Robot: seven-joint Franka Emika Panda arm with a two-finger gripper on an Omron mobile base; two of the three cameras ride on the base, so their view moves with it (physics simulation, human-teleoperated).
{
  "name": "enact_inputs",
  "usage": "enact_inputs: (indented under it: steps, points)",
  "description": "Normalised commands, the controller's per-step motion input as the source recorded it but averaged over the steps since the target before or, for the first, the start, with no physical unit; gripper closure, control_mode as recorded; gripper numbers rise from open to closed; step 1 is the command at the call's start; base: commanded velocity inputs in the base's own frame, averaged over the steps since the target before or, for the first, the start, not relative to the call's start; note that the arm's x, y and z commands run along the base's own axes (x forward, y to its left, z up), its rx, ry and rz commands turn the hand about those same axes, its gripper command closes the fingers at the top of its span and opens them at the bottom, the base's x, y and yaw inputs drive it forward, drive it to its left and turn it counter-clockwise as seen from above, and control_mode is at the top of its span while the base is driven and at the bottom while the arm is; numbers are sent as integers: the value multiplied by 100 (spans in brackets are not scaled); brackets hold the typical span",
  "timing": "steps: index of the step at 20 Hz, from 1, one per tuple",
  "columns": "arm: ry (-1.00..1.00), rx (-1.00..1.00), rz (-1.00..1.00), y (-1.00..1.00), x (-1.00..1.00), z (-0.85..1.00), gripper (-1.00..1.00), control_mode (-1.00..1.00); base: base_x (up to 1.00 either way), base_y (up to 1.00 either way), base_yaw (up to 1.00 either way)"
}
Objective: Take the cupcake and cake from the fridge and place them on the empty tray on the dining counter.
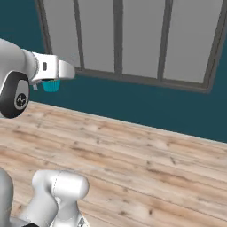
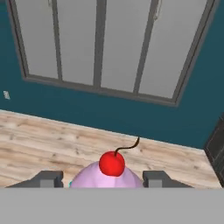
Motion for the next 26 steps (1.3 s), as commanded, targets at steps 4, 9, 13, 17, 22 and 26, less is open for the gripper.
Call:
enact_inputs:
  steps: [4, 9, 13, 17, 22, 26]
  points:
    - [0, 0, 0, 0, 0, 0, 100, 100, 0, 14, 88]
    - [0, 0, 0, 0, 0, 0, 100, 100, 0, 15, 86]
    - [0, 0, 0, 0, 0, 0, 100, 100, 0, 13, 84]
    - [0, 0, 0, 0, 0, 0, 100, 100, 1, 12, 83]
    - [0, 0, 0, 0, 0, 0, 100, 100, 3, 9, 82]
    - [0, 0, 0, 0, 0, 0, 100, 100, 6, 8, 80]
